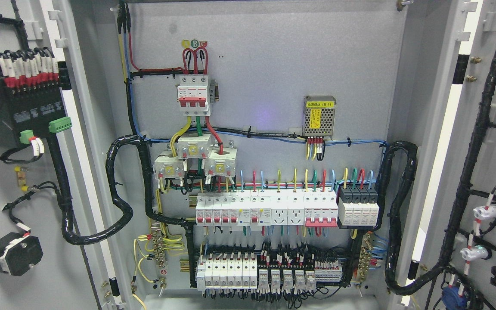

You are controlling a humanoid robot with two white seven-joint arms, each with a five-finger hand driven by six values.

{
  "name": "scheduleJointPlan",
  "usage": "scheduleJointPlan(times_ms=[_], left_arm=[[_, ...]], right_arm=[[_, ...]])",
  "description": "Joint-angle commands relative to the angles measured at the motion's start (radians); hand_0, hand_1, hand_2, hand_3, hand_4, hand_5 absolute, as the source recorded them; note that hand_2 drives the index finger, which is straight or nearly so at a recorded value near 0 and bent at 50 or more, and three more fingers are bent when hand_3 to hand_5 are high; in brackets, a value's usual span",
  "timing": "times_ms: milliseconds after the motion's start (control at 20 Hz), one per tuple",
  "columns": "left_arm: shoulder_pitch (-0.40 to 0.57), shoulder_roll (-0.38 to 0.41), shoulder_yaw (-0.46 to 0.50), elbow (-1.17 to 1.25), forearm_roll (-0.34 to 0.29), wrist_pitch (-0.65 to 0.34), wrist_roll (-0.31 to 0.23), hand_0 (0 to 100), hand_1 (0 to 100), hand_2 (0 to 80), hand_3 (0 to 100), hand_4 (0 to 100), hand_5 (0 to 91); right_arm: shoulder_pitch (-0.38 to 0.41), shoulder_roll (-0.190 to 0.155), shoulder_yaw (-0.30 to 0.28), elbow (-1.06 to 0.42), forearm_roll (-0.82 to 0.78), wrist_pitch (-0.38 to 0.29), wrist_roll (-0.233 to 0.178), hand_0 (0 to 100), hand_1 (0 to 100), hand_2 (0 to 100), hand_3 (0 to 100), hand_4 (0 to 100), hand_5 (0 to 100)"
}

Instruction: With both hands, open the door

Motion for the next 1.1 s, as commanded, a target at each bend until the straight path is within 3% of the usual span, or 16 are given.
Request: scheduleJointPlan(times_ms=[0,351,1052], left_arm=[[-0.036,0.055,0.079,0.116,0.028,-0.506,0.0,0,0,0.0,0,3,0.0],[-0.077,0.101,0.082,0.198,0.066,-0.481,0.0,0,0,0.0,0,3,0.0],[-0.224,0.128,0.083,0.383,0.06,-0.429,0.0,0,0,0.0,0,3,0.0]], right_arm=[[0.023,0.006,-0.04,0.003,-0.019,-0.001,-0.002,23,0,0,0,0,0],[0.036,0.006,-0.049,0.008,-0.03,-0.001,-0.002,23,0,0,0,0,0],[0.046,0.006,-0.052,0.043,-0.058,0.001,-0.002,23,0,0,0,0,0]])
